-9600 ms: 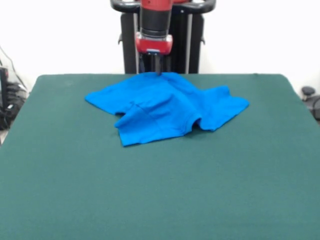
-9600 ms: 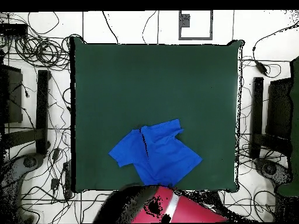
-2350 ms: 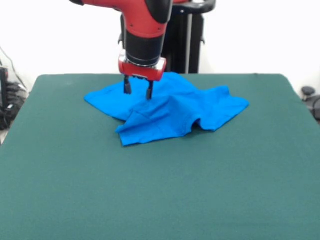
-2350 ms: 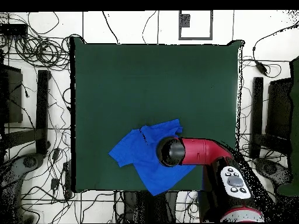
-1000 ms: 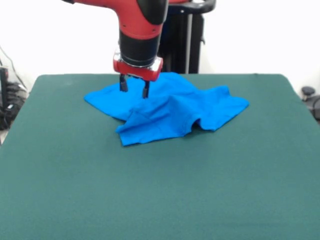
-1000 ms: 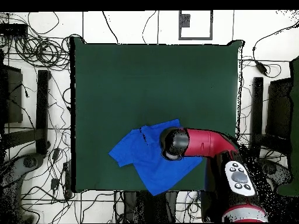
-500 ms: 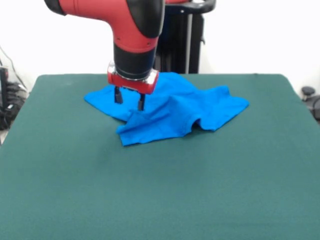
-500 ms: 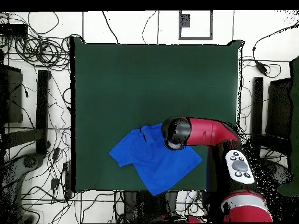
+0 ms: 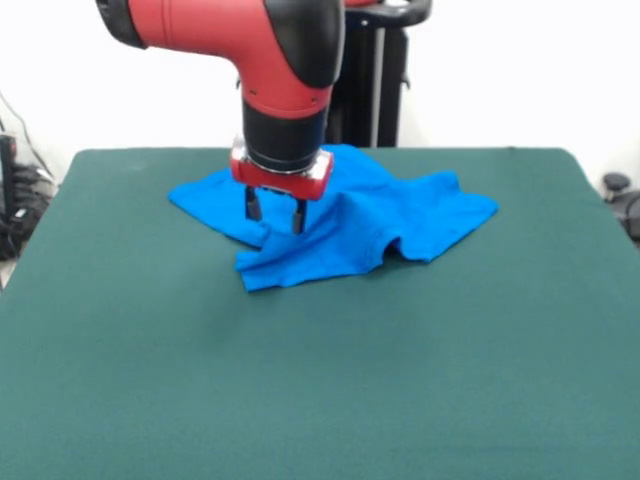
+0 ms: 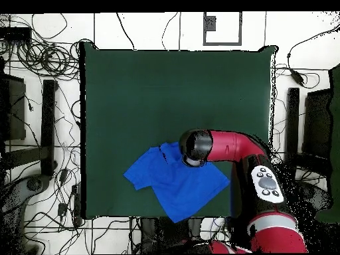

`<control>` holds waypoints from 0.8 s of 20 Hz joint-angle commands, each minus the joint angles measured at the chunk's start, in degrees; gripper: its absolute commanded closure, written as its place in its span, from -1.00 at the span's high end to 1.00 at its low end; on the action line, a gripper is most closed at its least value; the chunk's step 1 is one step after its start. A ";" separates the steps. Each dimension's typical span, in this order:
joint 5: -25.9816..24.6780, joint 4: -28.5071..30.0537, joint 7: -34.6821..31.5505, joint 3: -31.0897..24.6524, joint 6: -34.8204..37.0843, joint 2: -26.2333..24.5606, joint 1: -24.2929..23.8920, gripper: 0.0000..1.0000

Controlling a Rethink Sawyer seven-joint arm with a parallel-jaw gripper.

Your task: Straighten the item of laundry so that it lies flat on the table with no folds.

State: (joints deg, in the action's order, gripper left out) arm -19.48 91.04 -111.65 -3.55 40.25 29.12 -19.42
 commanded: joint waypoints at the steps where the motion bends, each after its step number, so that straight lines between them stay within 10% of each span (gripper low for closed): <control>1: 2.34 -0.60 -3.81 -5.52 0.55 -4.53 3.85 1.00; 16: 2.43 -2.67 -5.81 -3.78 -0.60 -6.27 6.68 1.00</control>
State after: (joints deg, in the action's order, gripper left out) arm -19.20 90.82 -111.65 -3.57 40.23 27.30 -15.58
